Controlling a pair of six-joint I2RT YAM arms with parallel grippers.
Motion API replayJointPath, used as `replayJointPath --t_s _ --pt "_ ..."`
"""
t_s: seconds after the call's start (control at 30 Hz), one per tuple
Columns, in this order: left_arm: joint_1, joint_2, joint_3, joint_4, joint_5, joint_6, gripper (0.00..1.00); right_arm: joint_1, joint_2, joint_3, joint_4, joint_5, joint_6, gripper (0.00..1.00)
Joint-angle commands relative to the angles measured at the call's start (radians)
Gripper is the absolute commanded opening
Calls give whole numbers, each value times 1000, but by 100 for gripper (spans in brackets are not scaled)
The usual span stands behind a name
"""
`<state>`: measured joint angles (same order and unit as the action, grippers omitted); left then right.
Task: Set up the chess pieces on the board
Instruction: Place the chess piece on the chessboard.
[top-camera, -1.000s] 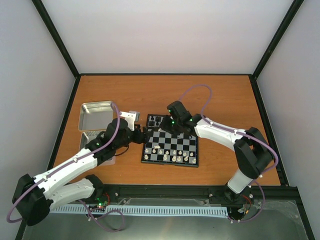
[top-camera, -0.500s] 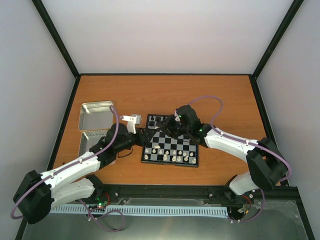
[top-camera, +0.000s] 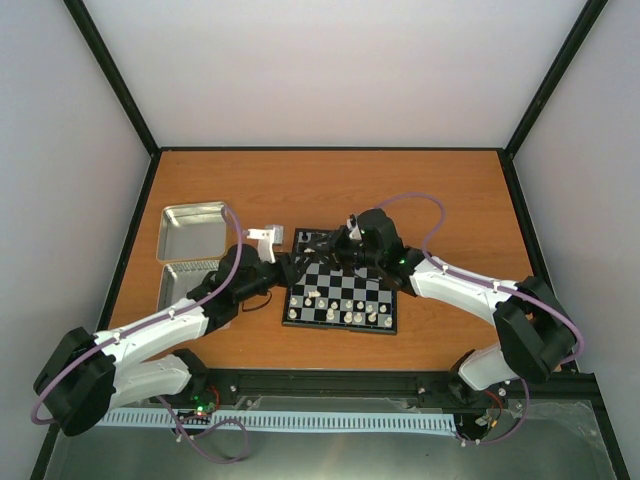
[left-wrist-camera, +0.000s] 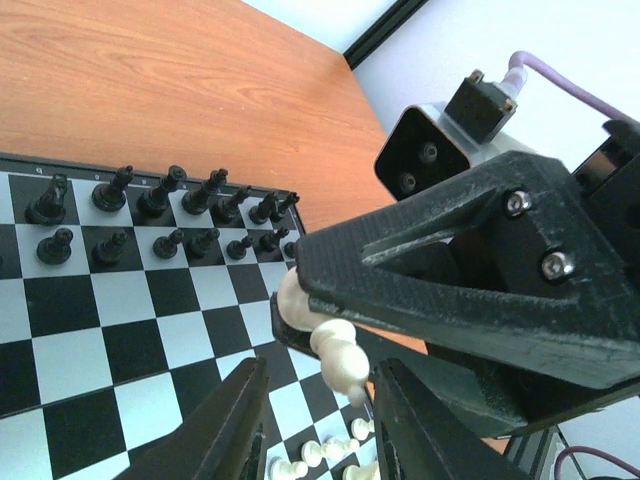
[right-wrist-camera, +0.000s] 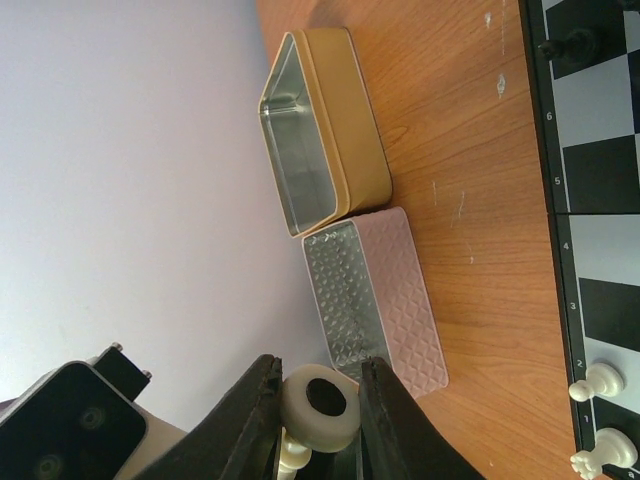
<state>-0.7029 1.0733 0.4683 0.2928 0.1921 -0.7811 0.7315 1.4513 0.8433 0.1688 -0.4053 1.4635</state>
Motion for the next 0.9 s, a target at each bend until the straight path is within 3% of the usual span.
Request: replayJointPath --t_s 0.0,0.57,0.6,0.7,0.87 --pt "3 -13 32 76 -21 10 30 -4 -31 -16 1 -3 9 20" --pt "3 7 114 -21 -58 78 3 -4 -15 -23 6 -15 -9 22" --pt "3 9 126 -50 -59 85 2 -5 -17 -22 -5 -7 -18 25" --pt "3 27 192 -195 -57 105 1 -11 -33 -6 -99 45 -79 46" --pt "3 113 357 -581 4 180 1 -64 -124 -18 -235 203 -182 64"
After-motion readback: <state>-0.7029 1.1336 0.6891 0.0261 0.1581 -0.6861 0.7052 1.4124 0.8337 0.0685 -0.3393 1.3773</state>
